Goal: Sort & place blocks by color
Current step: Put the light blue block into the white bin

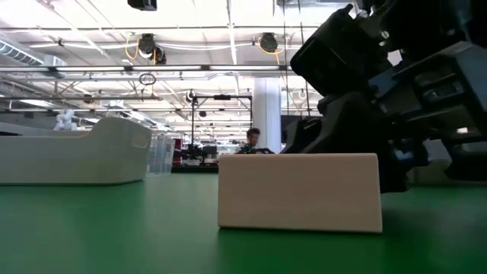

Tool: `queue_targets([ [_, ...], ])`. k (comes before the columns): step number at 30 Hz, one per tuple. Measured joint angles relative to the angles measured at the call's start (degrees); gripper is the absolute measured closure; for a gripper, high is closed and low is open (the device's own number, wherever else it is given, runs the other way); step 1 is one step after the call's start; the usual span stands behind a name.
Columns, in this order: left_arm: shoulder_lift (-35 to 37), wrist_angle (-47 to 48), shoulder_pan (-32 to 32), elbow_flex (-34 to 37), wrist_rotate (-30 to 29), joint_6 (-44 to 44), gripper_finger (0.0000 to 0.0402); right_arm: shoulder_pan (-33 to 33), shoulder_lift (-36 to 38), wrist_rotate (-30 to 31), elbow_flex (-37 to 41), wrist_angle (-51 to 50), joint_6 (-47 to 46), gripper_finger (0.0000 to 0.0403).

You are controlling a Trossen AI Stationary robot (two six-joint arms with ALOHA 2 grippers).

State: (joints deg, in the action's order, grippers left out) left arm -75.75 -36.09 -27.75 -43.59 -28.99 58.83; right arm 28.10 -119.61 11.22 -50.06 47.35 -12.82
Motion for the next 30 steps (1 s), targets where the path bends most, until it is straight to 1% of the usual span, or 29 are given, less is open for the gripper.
queue_targets([
  [2,0.0,0.4,0.0,0.0,0.0,0.0,0.0146,0.0,0.0,-0.1,0.0,0.0,-0.2,0.0276],
  [3,0.0,0.5,0.0,0.0,0.0,0.0,0.0146,-0.1,0.0,-0.1,0.0,0.1,-0.1,0.0286],
  [7,0.0,0.8,0.0,0.0,0.0,-0.1,0.0146,-1.3,1.1,-2.0,0.0,-1.5,-0.1,0.0287],
  [10,0.0,0.8,0.2,0.0,0.0,0.3,0.0146,-2.9,4.0,-4.0,0.2,-4.7,0.5,0.0287],
  [19,0.0,1.5,3.4,0.0,0.0,3.6,0.0146,-9.2,19.6,-4.0,0.1,-13.2,7.7,0.0287],
  [24,0.0,1.7,6.2,0.0,0.0,3.3,0.0146,-13.9,28.9,-3.6,0.1,-20.3,8.0,0.0287],
  [28,0.0,1.7,9.0,0.0,0.0,2.1,0.0146,-17.7,34.8,-3.4,0.1,-25.6,8.0,0.0287],
  [30,0.0,1.7,10.7,0.0,0.5,1.1,0.0146,-19.3,37.0,-1.7,0.1,-27.4,7.7,0.0287],
])
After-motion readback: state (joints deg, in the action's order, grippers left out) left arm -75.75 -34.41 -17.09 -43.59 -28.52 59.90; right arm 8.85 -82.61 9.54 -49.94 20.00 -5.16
